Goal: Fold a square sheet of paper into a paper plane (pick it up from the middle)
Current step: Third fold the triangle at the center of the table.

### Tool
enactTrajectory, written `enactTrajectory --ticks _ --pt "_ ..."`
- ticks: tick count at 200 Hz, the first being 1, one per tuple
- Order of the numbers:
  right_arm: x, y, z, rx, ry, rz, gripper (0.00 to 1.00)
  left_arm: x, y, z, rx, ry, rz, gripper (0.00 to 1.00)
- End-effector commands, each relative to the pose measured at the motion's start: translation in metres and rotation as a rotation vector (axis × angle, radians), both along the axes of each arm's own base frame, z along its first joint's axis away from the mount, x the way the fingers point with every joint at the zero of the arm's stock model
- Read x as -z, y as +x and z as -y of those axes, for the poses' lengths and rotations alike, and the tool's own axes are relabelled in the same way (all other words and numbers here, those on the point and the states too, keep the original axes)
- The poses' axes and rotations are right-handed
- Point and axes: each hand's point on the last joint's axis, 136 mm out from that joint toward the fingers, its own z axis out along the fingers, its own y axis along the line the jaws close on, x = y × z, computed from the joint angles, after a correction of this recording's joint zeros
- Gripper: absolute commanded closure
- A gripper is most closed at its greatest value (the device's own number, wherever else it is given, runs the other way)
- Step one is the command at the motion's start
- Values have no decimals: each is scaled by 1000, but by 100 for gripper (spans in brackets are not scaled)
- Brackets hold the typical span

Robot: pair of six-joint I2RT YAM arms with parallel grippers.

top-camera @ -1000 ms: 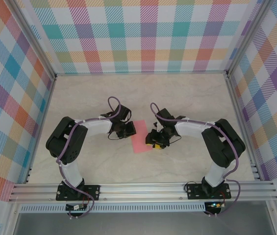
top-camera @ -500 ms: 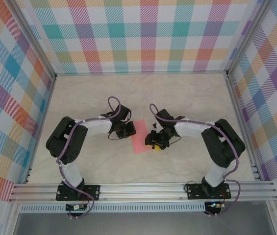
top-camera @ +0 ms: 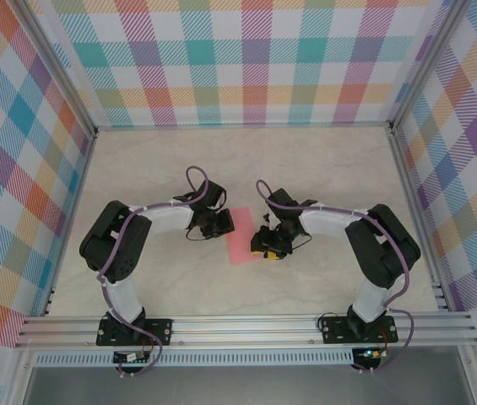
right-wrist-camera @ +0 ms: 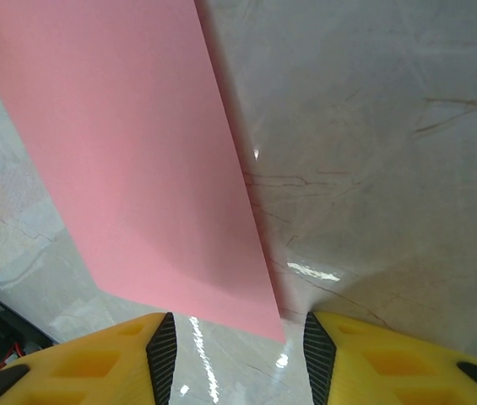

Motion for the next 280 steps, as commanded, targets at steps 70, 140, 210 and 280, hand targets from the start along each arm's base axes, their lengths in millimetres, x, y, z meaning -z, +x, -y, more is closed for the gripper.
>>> enactTrajectory --ticks 70,140,210,280 --pt "-15 -4 -22 -35 116 16 54 25 -10 -14 -2 96 -49 89" --pt "-20 5 -3 47 25 86 65 26 -11 -15 -1 95 -49 89" --pt "-34 19 -28 52 145 107 87 11 -7 -1 29 21 -20 89" --pt "-32 38 -52 27 201 124 87 -12 0 6 34 -19 29 89"
